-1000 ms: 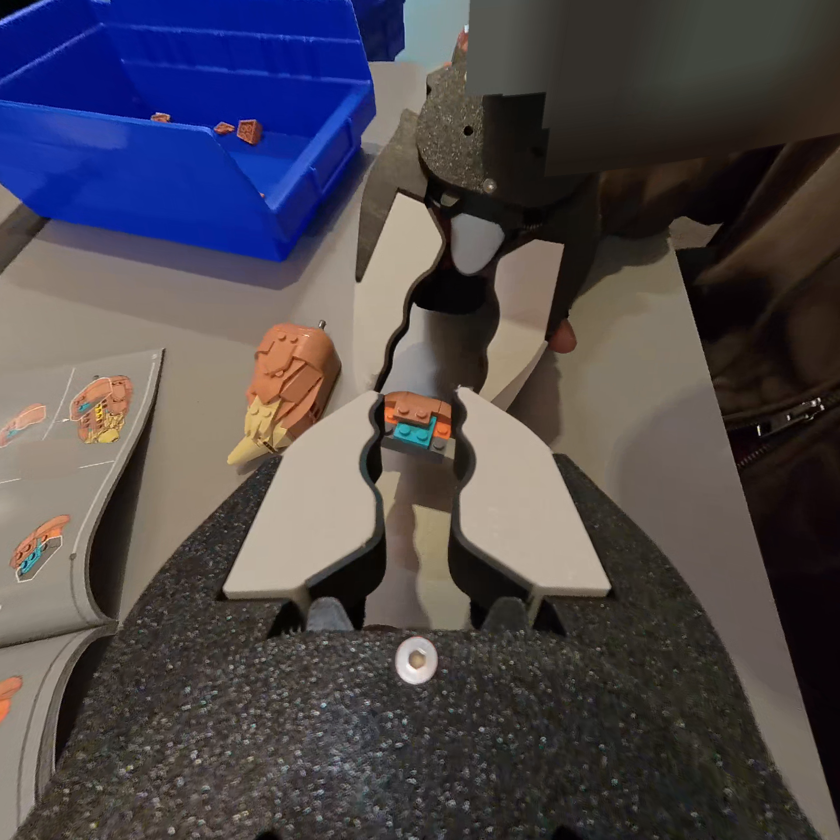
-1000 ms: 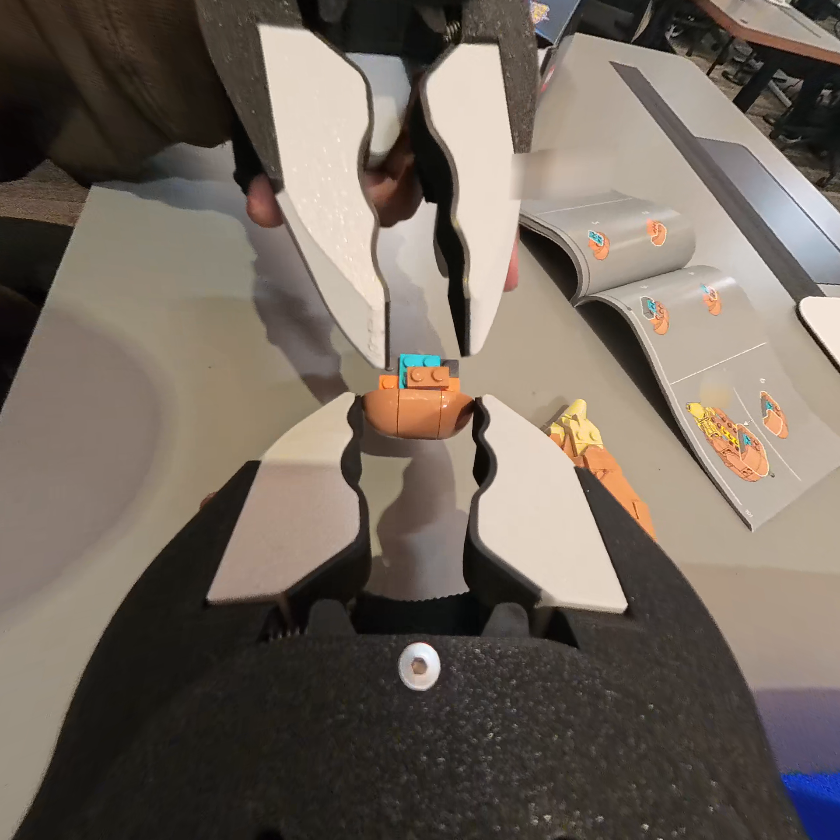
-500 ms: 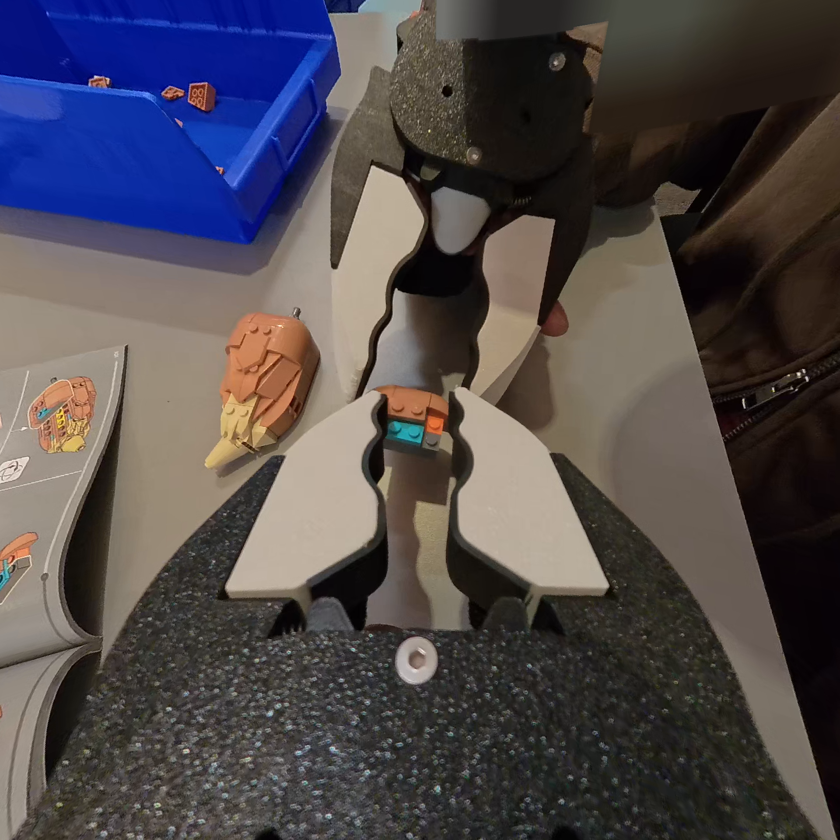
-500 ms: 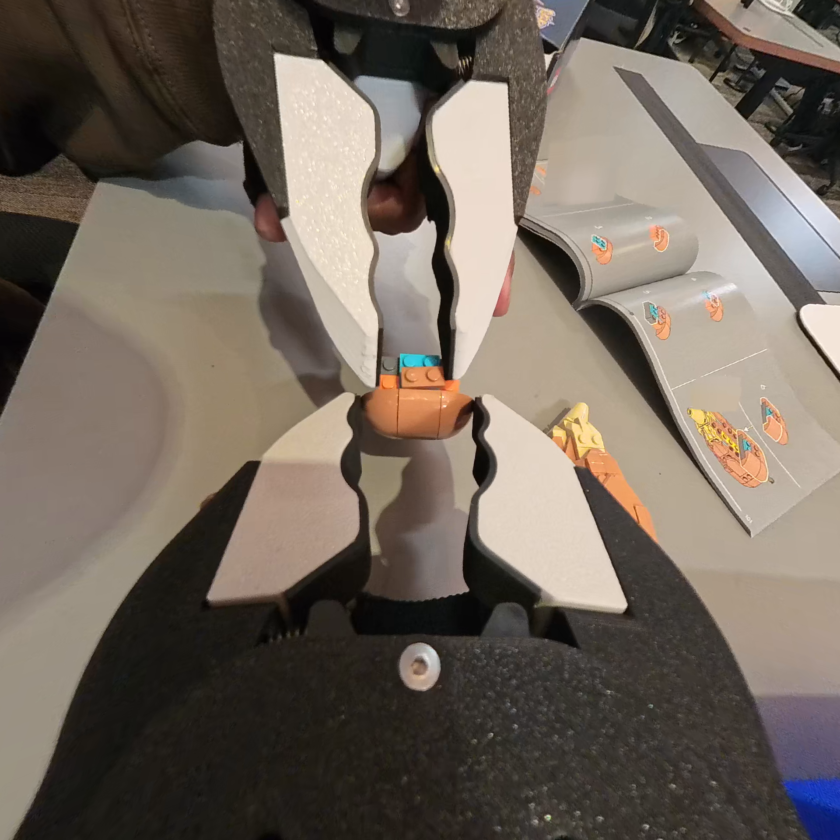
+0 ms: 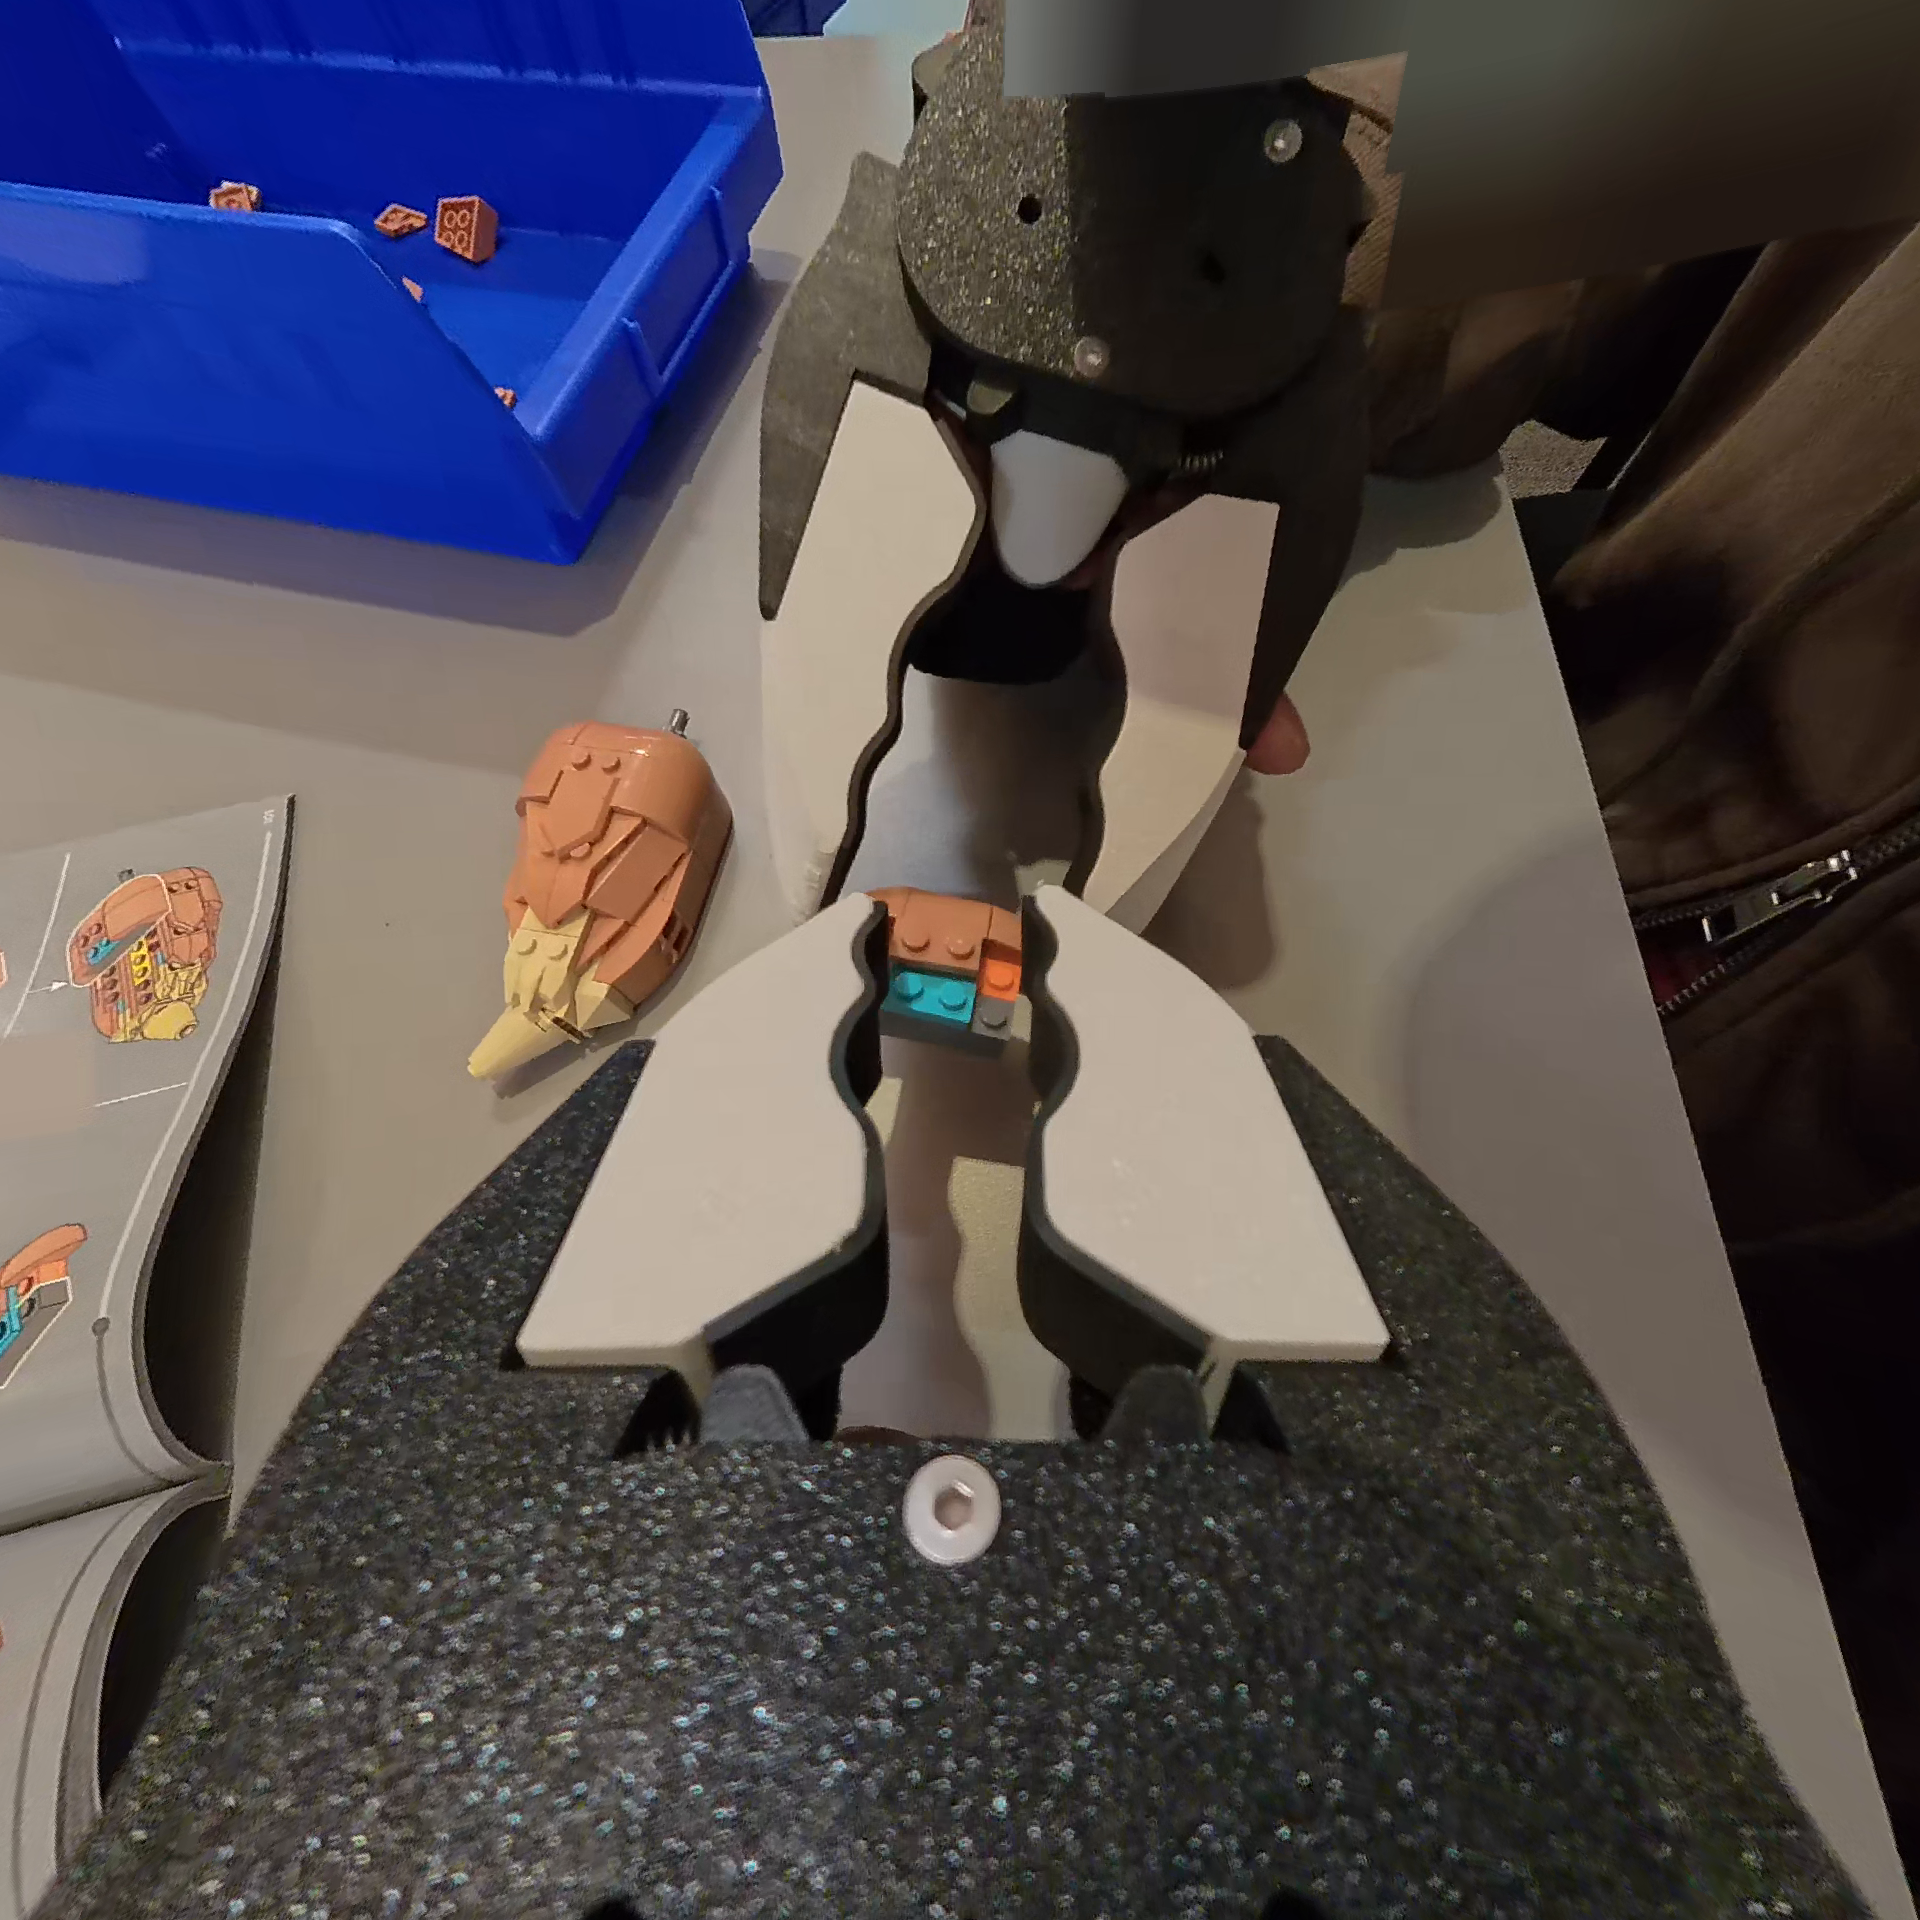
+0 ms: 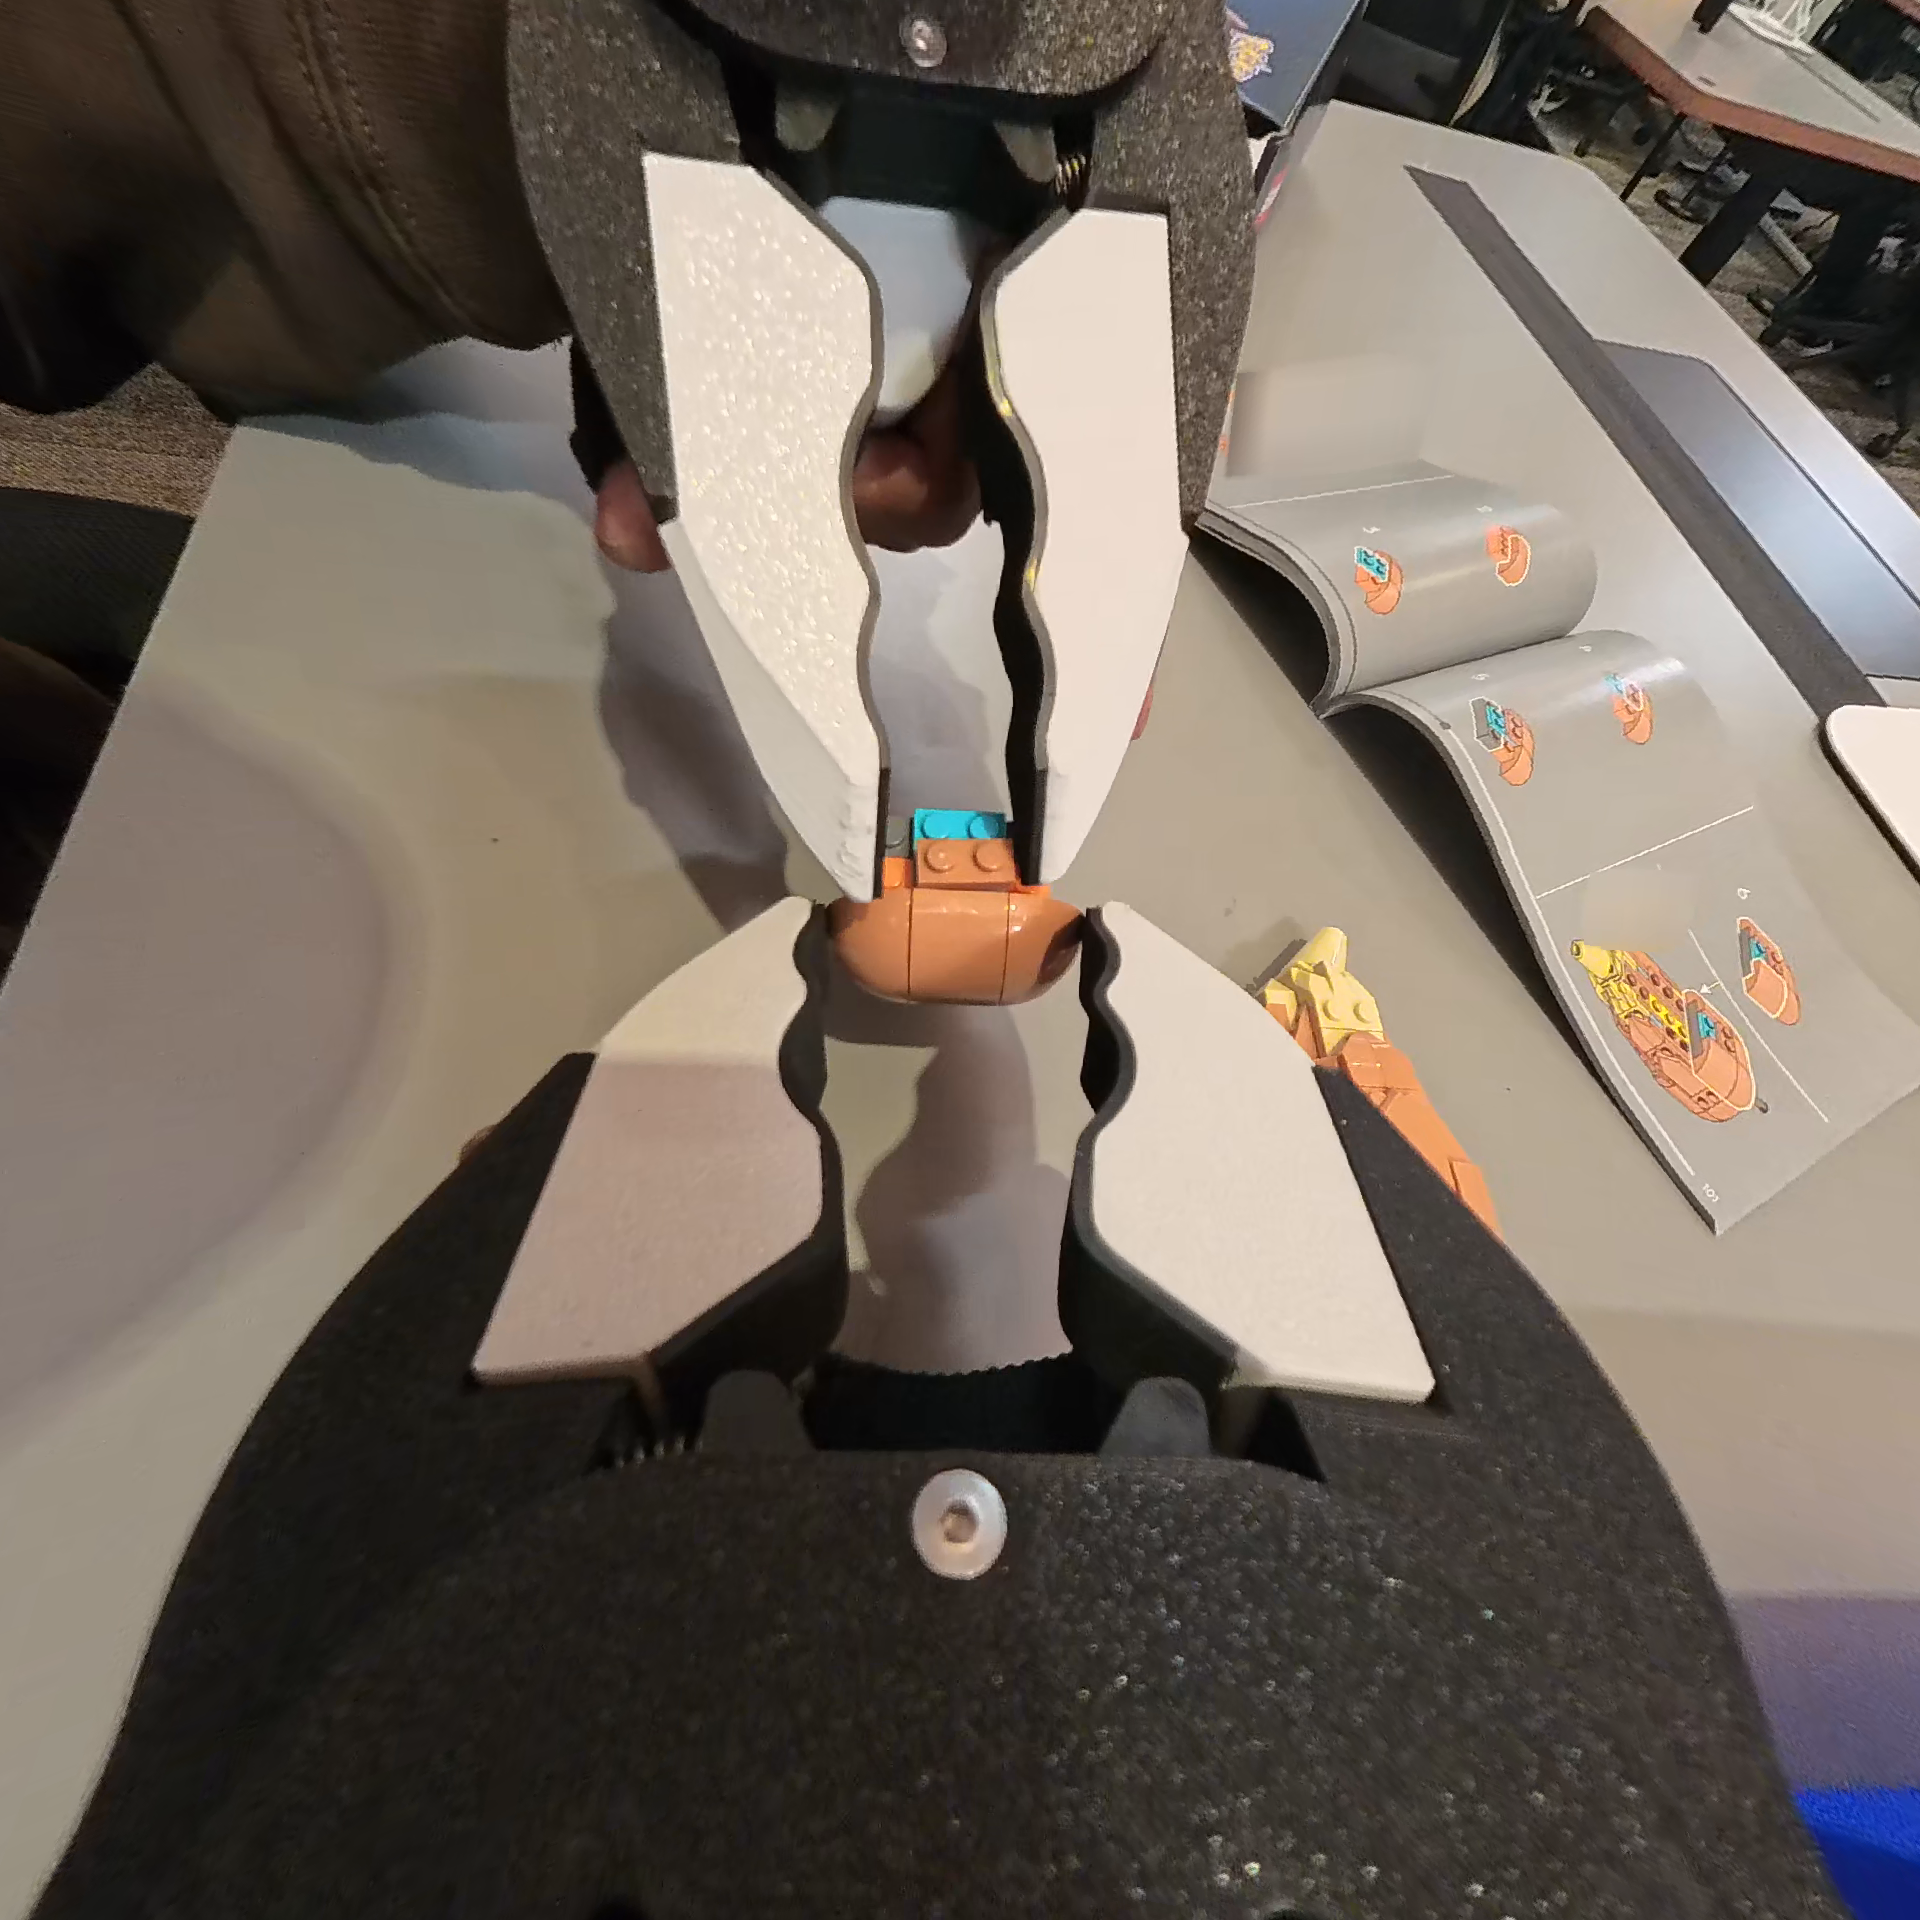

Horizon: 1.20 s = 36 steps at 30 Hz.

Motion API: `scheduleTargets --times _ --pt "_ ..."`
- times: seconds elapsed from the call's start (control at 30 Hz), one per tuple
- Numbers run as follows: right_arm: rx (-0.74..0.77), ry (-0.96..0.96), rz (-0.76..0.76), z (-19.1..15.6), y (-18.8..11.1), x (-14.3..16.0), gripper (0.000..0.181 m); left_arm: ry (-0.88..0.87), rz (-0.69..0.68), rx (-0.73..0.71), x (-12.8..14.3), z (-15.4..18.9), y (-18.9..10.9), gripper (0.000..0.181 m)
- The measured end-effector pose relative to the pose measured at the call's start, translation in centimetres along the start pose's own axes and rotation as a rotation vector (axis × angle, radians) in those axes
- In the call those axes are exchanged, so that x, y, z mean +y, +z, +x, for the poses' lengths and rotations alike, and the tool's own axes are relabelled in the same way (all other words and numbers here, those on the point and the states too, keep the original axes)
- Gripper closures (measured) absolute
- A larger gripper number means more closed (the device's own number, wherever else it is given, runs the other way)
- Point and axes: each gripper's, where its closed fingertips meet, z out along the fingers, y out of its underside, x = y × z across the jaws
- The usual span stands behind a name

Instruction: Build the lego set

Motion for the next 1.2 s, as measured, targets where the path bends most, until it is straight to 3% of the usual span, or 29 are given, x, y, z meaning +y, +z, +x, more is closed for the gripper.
scheduleTargets --times 0.03,1.2 --pt "0.000 0.000 0.000 0.0 0.0 0.0 0.135 0.000 0.001 0.001 0.0 0.0 0.0 0.157" --pt "0.004 0.003 0.004 0.1 -0.1 -0.1 0.135 0.030 -0.034 -0.060 0.0 0.3 -1.3 0.164"
